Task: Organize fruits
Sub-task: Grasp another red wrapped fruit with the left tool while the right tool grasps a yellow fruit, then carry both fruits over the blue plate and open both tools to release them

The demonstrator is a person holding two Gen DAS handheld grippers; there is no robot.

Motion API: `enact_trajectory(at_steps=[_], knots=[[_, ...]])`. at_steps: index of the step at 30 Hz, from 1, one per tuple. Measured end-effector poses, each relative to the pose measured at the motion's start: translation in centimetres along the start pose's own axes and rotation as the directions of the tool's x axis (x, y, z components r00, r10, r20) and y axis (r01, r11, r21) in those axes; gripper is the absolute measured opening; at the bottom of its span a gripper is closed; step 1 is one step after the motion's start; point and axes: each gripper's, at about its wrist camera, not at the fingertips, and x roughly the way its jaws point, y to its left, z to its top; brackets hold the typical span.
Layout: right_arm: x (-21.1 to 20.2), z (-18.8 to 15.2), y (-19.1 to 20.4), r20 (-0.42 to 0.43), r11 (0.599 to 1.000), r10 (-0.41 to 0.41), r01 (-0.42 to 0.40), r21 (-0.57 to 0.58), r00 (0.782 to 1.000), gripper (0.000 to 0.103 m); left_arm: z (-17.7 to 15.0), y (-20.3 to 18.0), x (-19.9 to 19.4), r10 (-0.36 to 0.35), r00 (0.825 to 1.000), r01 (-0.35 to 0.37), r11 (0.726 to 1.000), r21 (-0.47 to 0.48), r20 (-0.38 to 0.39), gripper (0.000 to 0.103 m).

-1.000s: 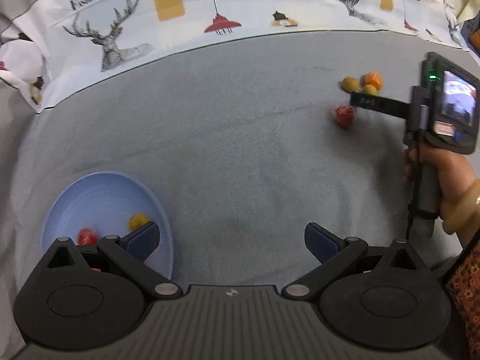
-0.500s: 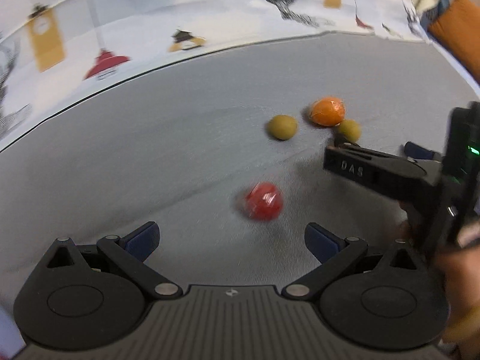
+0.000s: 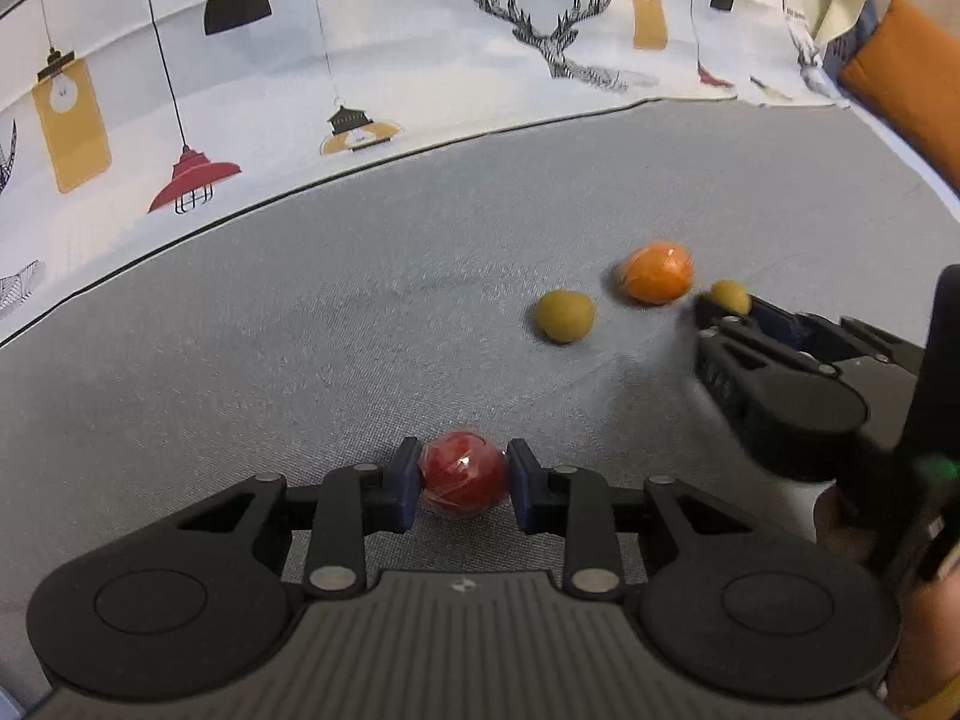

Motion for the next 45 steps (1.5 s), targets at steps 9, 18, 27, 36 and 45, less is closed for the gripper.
enact_trajectory(at_steps=[9,18,27,36,45], knots=[[-1.0,-0.1,-1.5,0.041,0.993,-0.101,0.098,0.062,0.994,0.025,-2.3,2.0,-9.9,0.079,0.994,-0.077,0.997,-0.028,0.074,0.034],[-10.3,1.2,0.9,0.042,0.999,0.007,-0.005,-0.053,0.999,0.025,-10.4,7.0,-22.1,0.198,0.980,-0.195,0.974,-0.118,0.017,0.034],[-23.1,0.5,5.9,0.154,0.972,0.187,-0.159,-0.175,0.970,0.025,-15.8,9.8,-32.7,0.241,0.970,-0.227,0.945,-0.235,0.030,0.034],[-26.0,0.3,7.1,0.164,0.972,0.214,-0.192,-0.139,0.963,0.025,-16.2,10.0,-38.4,0.310,0.944,-0.271,0.925,-0.266,0.117,0.034],[-31.1,0.9,6.4,0.258,0.950,0.286,-0.238,-0.201,0.923,0.025,-16.9,11.6,-40.7,0.352,0.924,-0.289,0.900,-0.326,0.153,0.034]])
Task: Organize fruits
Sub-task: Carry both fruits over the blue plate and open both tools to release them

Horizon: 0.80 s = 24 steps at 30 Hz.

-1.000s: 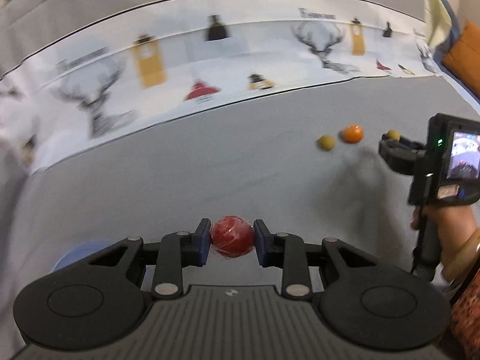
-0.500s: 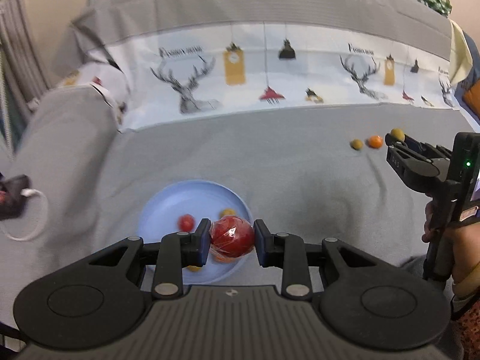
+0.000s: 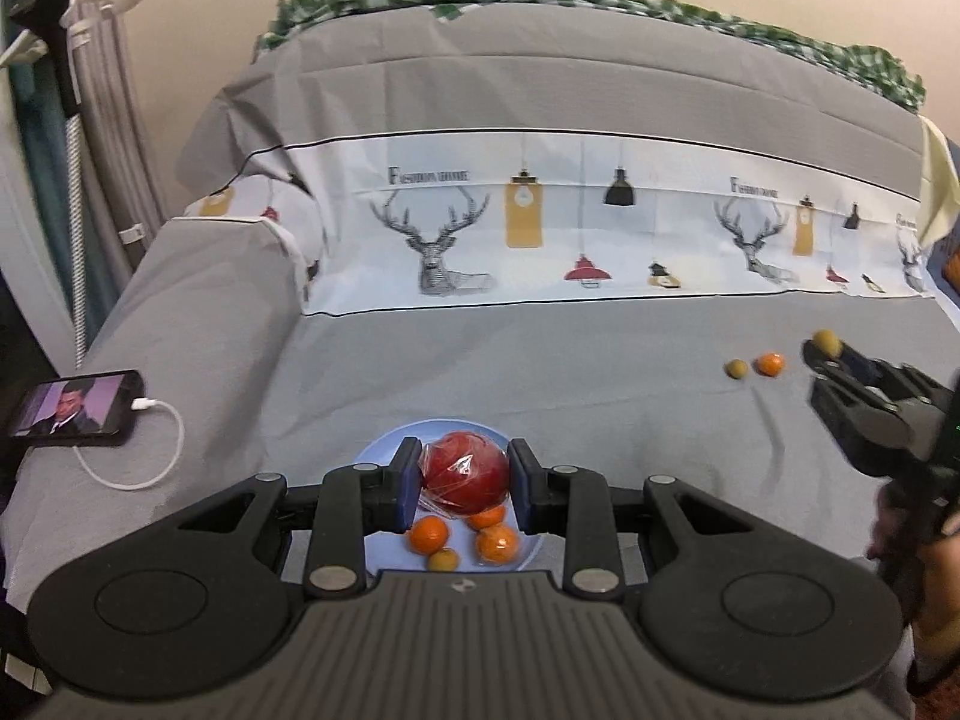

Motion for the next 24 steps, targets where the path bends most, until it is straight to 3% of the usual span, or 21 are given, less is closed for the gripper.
enact_trajectory(at_steps=[6,12,18,24], knots=[[-2.3,0.9,1.2,0.027,0.999,0.034,-0.034,-0.003,0.999,0.025,0.7,2.2,-0.1,0.024,1.000,-0.023,0.999,-0.042,0.018,0.034],[-4.1,2.3,3.3,0.055,0.993,0.121,-0.121,-0.007,0.991,0.025,1.4,3.7,-0.2,0.045,0.998,-0.042,0.996,-0.080,0.036,0.034],[-6.1,3.4,6.2,0.068,0.973,0.232,-0.232,-0.011,0.970,0.025,1.5,5.6,0.2,0.061,0.997,-0.057,0.992,-0.110,0.036,0.034],[-6.7,2.9,9.9,0.011,0.940,0.336,-0.334,-0.064,0.942,0.025,1.2,8.0,2.3,0.056,0.998,-0.056,0.988,-0.141,-0.004,0.034]])
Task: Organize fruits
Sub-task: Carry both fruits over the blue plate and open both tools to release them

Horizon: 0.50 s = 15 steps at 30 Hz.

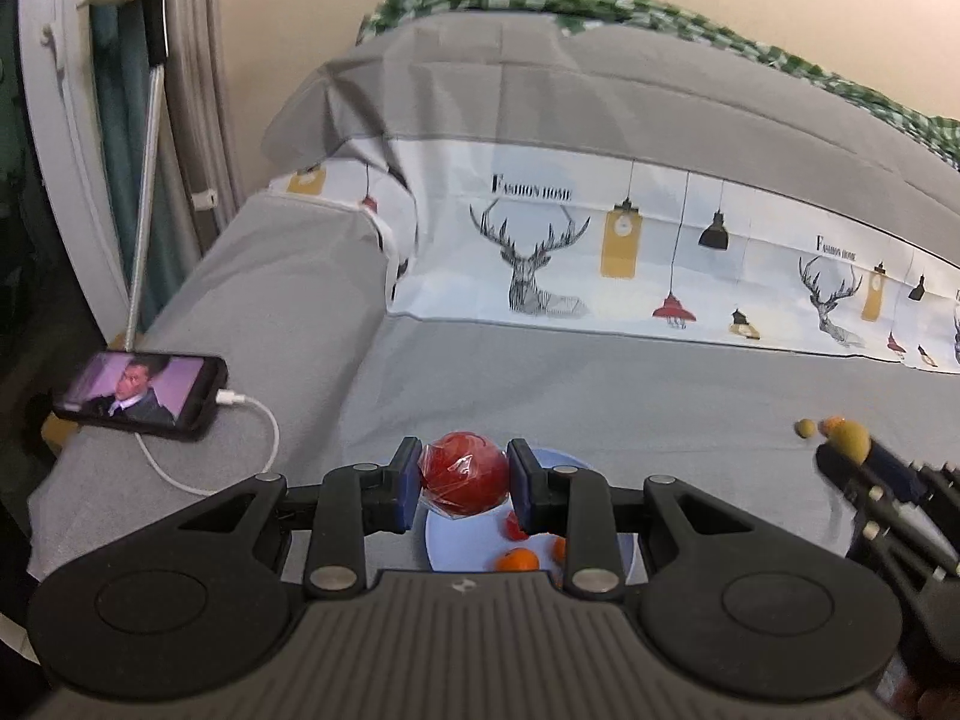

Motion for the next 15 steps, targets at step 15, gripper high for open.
enact_trajectory(at_steps=[15], knots=[[10.7,-5.7,6.4,-0.298,0.988,0.102,-0.131,-0.081,0.949,0.025,-3.1,-0.6,15.6,-0.003,0.969,0.024,0.997,0.080,-0.245,0.034]])
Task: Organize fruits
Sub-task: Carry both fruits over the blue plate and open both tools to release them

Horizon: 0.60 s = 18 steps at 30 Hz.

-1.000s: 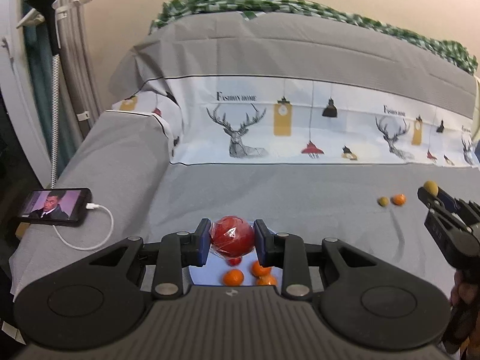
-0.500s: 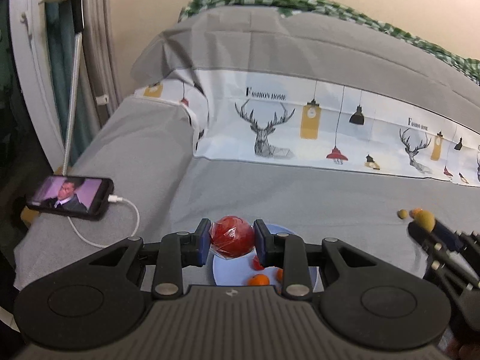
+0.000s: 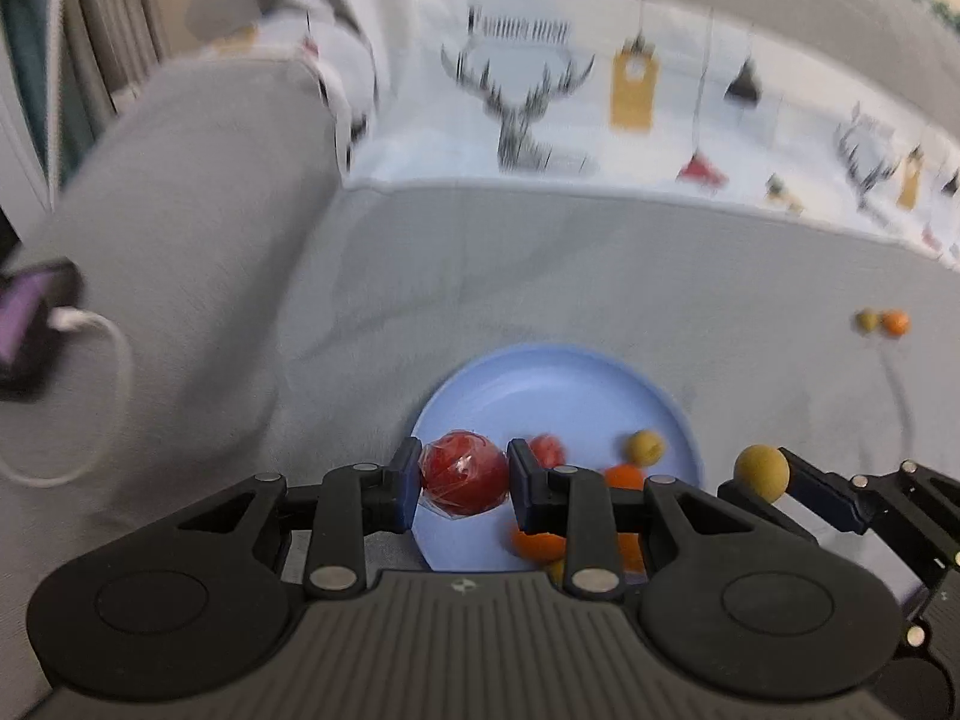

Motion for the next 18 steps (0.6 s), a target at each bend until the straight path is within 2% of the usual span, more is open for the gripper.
enact_trajectory(at_steps=[3,5,6,7,8,9,11,15,18], knots=[[2.8,-0.1,0.6,-0.040,1.000,0.010,-0.011,-0.029,0.999,0.025,0.3,0.2,3.0,-0.003,0.999,0.003,1.000,0.015,-0.049,0.034],[4.6,0.1,1.2,-0.051,0.997,0.004,-0.008,-0.072,0.999,0.025,0.5,0.5,4.6,0.010,0.998,-0.008,0.999,0.034,-0.066,0.039],[5.3,0.2,1.6,-0.058,0.995,0.003,-0.009,-0.101,0.998,0.025,0.7,0.6,5.2,0.019,0.997,-0.016,0.999,0.043,-0.071,0.058],[6.2,0.3,2.0,-0.071,0.992,0.011,-0.020,-0.126,0.997,0.026,0.9,0.7,5.6,0.028,0.997,-0.024,0.999,0.046,-0.071,0.083],[6.7,0.6,2.1,-0.080,0.991,0.012,-0.022,-0.136,0.997,0.035,1.1,0.9,5.6,0.031,0.998,-0.029,0.999,0.045,-0.062,0.093],[7.1,0.9,2.1,-0.083,0.990,0.002,-0.014,-0.140,0.997,0.056,1.3,1.1,5.1,0.032,0.999,-0.030,0.999,0.044,-0.037,0.100],[6.8,1.4,2.0,-0.083,0.989,0.002,-0.014,-0.144,0.997,0.082,1.5,1.3,3.6,0.034,0.999,-0.034,0.998,0.048,0.007,0.102],[3.2,2.0,0.3,-0.064,0.996,0.051,-0.055,-0.073,0.997,0.100,1.0,1.6,-1.0,0.065,0.998,-0.065,0.997,0.040,0.021,0.103],[-0.4,1.2,-1.0,-0.076,0.997,0.075,-0.073,0.032,0.994,0.102,-1.2,1.9,-5.7,0.060,0.998,-0.060,0.998,0.005,-0.003,0.103]])
